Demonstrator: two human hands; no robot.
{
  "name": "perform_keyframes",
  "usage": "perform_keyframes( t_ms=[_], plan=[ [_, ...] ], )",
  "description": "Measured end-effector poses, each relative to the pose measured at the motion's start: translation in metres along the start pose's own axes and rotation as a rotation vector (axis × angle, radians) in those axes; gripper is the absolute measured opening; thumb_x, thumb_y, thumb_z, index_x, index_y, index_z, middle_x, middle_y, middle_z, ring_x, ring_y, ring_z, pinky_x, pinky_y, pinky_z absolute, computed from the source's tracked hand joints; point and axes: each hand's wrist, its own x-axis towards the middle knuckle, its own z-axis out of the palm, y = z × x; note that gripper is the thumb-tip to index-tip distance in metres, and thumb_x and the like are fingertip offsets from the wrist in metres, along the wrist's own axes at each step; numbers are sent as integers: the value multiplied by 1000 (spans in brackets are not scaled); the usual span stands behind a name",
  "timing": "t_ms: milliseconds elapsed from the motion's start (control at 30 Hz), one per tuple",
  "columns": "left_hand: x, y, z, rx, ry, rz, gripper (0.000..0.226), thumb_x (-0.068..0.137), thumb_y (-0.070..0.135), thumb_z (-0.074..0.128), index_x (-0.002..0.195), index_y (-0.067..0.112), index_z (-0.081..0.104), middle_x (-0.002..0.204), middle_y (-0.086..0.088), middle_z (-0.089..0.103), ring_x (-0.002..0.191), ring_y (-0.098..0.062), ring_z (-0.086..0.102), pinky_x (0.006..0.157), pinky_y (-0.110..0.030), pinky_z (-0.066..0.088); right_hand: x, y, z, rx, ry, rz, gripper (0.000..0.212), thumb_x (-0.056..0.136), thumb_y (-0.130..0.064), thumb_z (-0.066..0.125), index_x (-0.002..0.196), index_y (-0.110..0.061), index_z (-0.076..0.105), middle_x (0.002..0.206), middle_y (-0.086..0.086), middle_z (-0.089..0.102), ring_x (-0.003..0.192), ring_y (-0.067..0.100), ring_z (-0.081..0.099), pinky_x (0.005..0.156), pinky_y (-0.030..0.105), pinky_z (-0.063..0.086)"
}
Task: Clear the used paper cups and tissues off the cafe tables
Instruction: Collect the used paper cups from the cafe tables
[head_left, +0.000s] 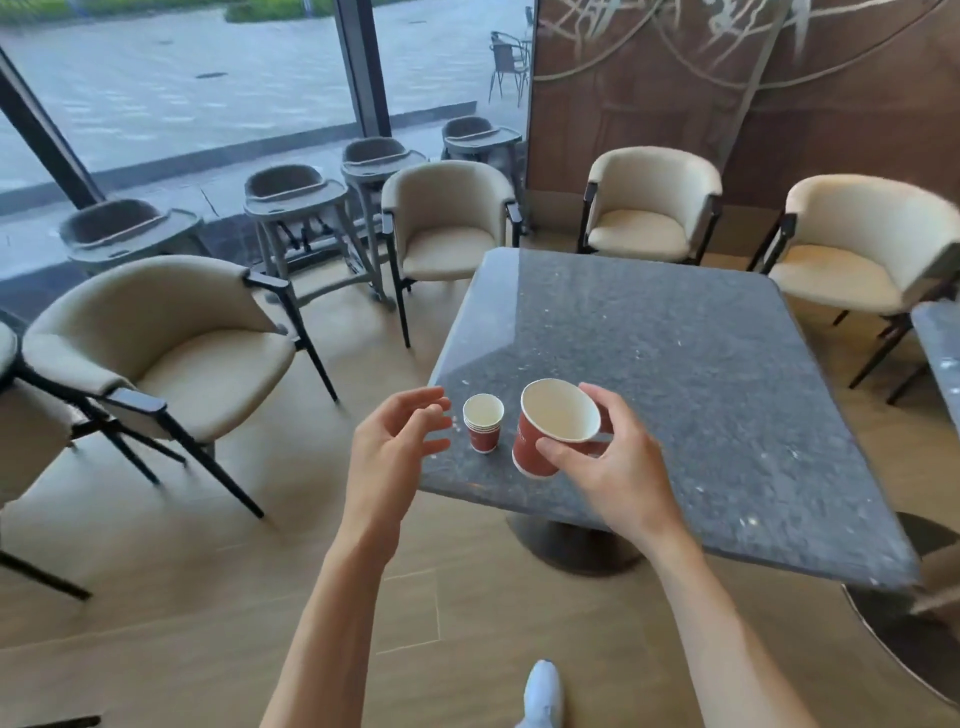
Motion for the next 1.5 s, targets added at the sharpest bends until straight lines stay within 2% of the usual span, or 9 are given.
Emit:
perform_keyframes(
  t_ms=[167,300,400,600,733,900,1000,1167,1500],
  plan=[
    [84,-12,44,4,60,-73,20,96,4,60,111,10,71,104,-7,75,101,-28,72,77,-30,61,103,27,17,19,-98,52,73,73,-25,89,135,-24,51,128,-7,61,113,11,61,95,24,50],
    [129,-36,59,21,179,-135,20,95,9,64,112,20,66,107,-4,72,98,-23,72,75,-34,62,158,49,47,12,-181,86,73,73,-22,89,134,-22,49,125,-8,56,111,10,57,99,30,49],
    [155,-61,62,56,205,-167,20,96,15,66,114,23,66,110,-2,70,100,-18,70,78,-37,63,178,69,77,-25,-249,90,78,70,-28,91,135,-20,48,125,-9,56,113,11,57,98,31,48],
    [189,-107,59,140,181,-307,20,98,22,64,118,18,67,116,-5,69,103,-19,69,76,-36,63,191,102,125,-133,-281,79,78,73,-31,90,136,-15,46,134,-1,54,122,16,53,91,17,36],
    [204,-124,52,147,165,-367,13,98,19,63,110,22,66,115,-4,69,104,-19,69,75,-34,62,188,120,145,-189,-316,106,77,74,-27,88,137,-12,45,136,1,51,127,19,50,95,20,36],
    [213,-142,45,200,106,-411,21,98,15,61,118,16,66,114,-2,69,103,-15,66,75,-29,61,178,144,160,-241,-348,195,90,73,-30,88,146,-13,38,143,0,46,135,17,43,106,24,35],
    [217,-155,42,264,57,-424,25,97,16,62,121,16,66,116,5,68,101,-5,64,87,-36,60,174,153,165,-273,-412,217,102,72,-31,89,153,-15,30,148,0,40,140,16,37,116,32,33],
    [223,-165,48,438,-88,-407,38,95,22,62,133,24,62,128,8,65,99,-10,67,97,-36,53,173,158,170,-289,-379,202,85,78,-31,85,149,-15,41,145,-2,44,136,17,43,113,34,37],
    [227,-173,62,653,-264,-332,46,94,16,60,139,10,58,143,1,57,116,-15,63,104,-29,44,176,166,182,-412,-317,186,61,84,-16,78,140,-14,53,137,0,56,127,22,48,104,33,41]
  ],
)
